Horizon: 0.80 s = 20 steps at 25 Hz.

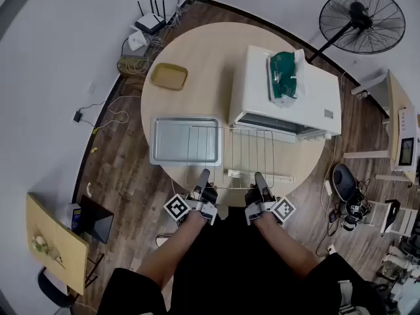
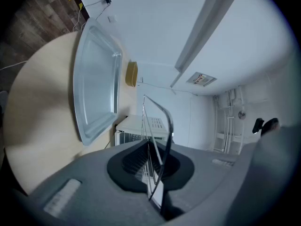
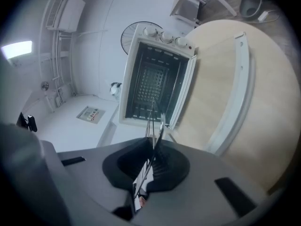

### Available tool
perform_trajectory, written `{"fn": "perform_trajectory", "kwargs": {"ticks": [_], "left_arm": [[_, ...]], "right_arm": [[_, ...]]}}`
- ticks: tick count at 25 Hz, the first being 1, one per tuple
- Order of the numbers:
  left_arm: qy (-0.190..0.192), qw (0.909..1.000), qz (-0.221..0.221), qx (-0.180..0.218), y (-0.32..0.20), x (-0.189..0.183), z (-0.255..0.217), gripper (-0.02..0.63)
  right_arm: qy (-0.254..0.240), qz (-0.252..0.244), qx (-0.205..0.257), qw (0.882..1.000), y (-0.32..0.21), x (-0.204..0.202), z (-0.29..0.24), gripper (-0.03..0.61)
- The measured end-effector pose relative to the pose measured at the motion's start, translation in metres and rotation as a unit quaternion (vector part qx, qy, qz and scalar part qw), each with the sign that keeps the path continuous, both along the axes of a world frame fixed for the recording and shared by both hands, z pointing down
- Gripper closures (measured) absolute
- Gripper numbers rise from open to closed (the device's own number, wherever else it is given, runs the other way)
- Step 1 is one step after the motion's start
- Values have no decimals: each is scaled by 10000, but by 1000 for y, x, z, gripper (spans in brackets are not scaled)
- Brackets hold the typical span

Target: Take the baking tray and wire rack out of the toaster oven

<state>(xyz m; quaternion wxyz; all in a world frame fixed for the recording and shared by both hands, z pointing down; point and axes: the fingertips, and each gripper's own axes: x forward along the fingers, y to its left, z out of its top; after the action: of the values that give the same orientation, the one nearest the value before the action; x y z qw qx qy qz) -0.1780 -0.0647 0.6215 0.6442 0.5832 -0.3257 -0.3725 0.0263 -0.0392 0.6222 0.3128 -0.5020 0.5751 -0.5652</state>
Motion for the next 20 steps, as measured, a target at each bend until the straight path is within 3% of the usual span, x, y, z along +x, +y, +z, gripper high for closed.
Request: {"fn": "perform_trajectory", "kwargs": {"ticks": [9,16,20], "left_arm": [[-82,9988,-464,-97,-6,-84,15,592],[-205,9982,-508,-258,-18,-127,26,592],[-358,9974,-492,-398,-31,-146,39,592]], "right_arm": [[85,-638,-120,9979,-22,-80,12,577],[239,-940,-306,9948,-38,-123,24,577],[116,-953,-675,9931,-48,-143,40,577]]}}
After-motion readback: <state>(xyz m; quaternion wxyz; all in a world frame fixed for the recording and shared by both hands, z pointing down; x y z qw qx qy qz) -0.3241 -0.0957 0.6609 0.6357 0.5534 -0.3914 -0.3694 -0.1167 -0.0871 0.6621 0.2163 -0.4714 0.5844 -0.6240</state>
